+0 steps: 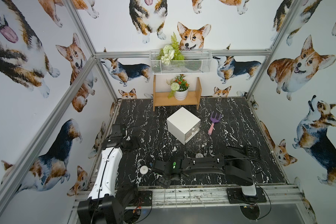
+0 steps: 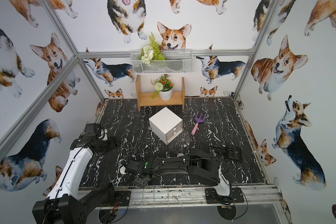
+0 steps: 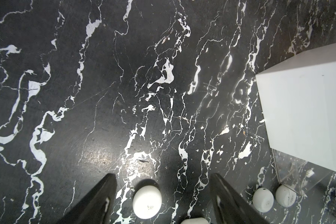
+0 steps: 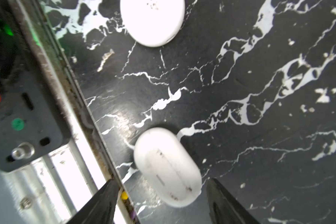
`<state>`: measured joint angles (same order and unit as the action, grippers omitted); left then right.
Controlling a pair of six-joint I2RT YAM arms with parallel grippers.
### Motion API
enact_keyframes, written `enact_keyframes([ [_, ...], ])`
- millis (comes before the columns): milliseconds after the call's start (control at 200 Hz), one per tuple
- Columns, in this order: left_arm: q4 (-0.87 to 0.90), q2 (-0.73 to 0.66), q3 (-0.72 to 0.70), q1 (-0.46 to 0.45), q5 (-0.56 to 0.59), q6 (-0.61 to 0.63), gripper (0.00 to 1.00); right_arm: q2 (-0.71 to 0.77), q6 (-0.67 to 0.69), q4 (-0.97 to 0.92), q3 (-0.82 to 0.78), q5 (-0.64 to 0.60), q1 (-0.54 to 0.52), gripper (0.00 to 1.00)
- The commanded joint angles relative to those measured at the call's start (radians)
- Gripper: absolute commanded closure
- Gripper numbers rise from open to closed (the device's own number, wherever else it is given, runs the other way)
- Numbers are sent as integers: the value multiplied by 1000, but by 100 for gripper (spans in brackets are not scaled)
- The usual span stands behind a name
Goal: Put the bluetooth earphones in the drawer according to color
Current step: Pick up the Bluetooth earphone from the center of the board.
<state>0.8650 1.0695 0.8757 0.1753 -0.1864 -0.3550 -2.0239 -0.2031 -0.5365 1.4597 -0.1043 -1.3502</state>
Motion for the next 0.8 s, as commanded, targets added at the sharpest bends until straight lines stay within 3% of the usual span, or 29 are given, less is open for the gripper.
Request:
enact_keyframes([
  [0,-6,2,-1,1,-1,2,19,-30,49,-17,20,-15,-3,22],
  [205,-8,1,-3,2,-4,3,19,-73,68,-12,34,-2,-3,29],
  [525,-13,3,-6,2,-1,4,19,-42,27,-6,2,-20,-2,65],
  [796,-16,1,-7,2,-3,2,19,254,-148,57,-145,-45,102,73],
])
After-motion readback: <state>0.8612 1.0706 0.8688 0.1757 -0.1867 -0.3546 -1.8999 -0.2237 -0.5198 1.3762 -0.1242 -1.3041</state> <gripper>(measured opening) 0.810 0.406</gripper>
